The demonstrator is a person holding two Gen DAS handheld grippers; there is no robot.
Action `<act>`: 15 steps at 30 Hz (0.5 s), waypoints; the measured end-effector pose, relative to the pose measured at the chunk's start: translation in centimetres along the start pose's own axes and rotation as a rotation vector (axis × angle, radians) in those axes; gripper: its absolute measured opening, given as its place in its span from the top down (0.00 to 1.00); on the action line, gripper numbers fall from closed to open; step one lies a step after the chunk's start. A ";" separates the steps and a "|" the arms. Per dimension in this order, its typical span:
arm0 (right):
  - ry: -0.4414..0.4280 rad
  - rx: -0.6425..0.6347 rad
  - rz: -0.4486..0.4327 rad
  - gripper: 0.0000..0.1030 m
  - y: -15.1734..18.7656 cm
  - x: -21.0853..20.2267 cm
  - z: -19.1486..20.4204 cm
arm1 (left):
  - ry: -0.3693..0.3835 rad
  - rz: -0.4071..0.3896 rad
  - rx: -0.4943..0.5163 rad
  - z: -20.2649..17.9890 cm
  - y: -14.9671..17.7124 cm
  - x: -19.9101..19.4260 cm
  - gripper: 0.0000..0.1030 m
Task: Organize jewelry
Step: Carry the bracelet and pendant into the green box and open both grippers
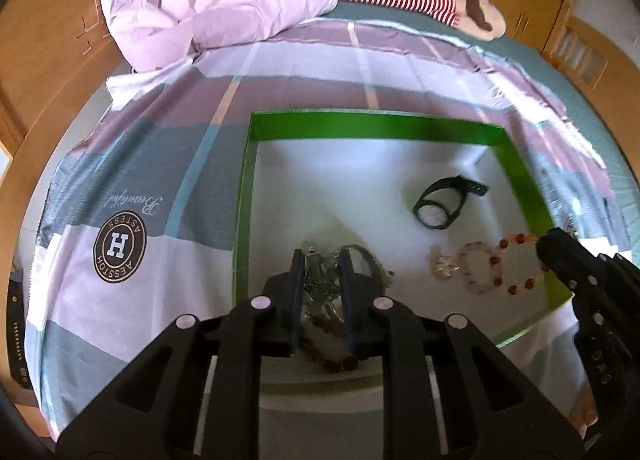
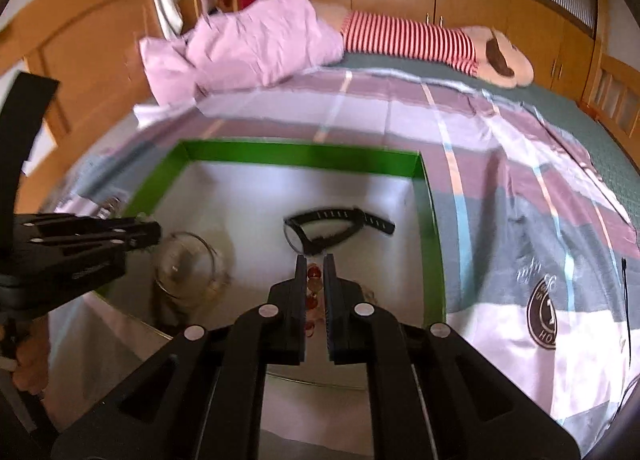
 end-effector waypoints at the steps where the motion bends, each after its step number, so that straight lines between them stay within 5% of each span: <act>1: -0.001 0.007 0.004 0.87 0.3 0.0 0.0 | -0.007 0.007 0.004 0.1 0.2 0.3 0.83; 2: -0.010 0.014 0.002 0.76 0.5 -0.4 0.1 | -0.020 0.008 0.008 0.2 0.4 0.5 0.77; 3: -0.024 0.021 -0.010 0.64 0.7 -1.2 0.2 | -0.034 0.006 0.009 0.3 0.5 0.5 0.60; 5: -0.033 0.019 -0.040 0.55 0.9 -3.0 0.4 | -0.041 -0.012 0.012 0.2 0.4 -0.3 0.40; 9: -0.063 -0.027 -0.085 0.32 2.8 -6.7 1.1 | 0.004 -0.030 0.044 -0.9 0.9 -3.3 0.35; 15: -0.153 -0.077 0.097 0.28 11.4 -5.3 3.0 | 0.079 0.025 0.156 -3.1 6.3 -6.1 0.30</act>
Point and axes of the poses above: each gripper's, at about its wrist camera, not at the fingertips, and x roughly the way its jaws point, z to its left, y to its underside, the point moved 10 cm from there along x, roughly the way its jaws point, and after that the axes turned 15 degrees about -x, right-handed, at the moved point
